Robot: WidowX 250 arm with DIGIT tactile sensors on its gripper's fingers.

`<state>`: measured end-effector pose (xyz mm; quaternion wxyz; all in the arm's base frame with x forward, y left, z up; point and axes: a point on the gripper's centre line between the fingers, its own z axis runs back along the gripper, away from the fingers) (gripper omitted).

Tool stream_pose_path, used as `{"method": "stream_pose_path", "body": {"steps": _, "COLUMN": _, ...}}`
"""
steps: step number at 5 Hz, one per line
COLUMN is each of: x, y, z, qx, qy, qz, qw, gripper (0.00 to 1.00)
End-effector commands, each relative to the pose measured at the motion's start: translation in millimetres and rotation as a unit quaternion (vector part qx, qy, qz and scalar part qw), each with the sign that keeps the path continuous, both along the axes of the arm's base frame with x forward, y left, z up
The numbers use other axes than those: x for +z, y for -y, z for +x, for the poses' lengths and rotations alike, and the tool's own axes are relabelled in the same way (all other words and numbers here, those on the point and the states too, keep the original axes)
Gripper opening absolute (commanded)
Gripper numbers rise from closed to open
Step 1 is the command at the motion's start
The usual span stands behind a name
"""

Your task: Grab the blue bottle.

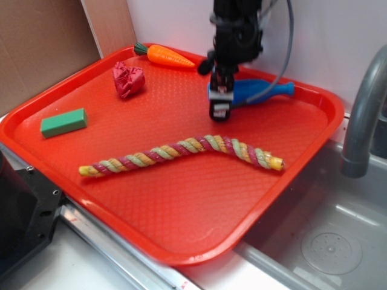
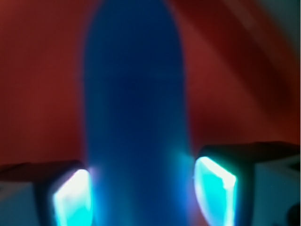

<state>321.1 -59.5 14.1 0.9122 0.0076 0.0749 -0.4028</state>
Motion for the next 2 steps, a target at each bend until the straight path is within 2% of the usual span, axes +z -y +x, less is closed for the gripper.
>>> {"method": "stream_pose_path", "body": {"steps": 1, "x": 0.2, "y": 3.1, "z": -9.9, "qx": 0.026, "qy": -0.006, "qz": 0.004, "qw": 1.0, "gripper": 0.0}}
{"method": "stream_pose_path", "body": {"steps": 2, "x": 48.8, "y": -1.2, "z": -16.5, "qx": 0.084, "qy": -0.002, "qz": 0.009, "qw": 0.996, "gripper": 0.0}}
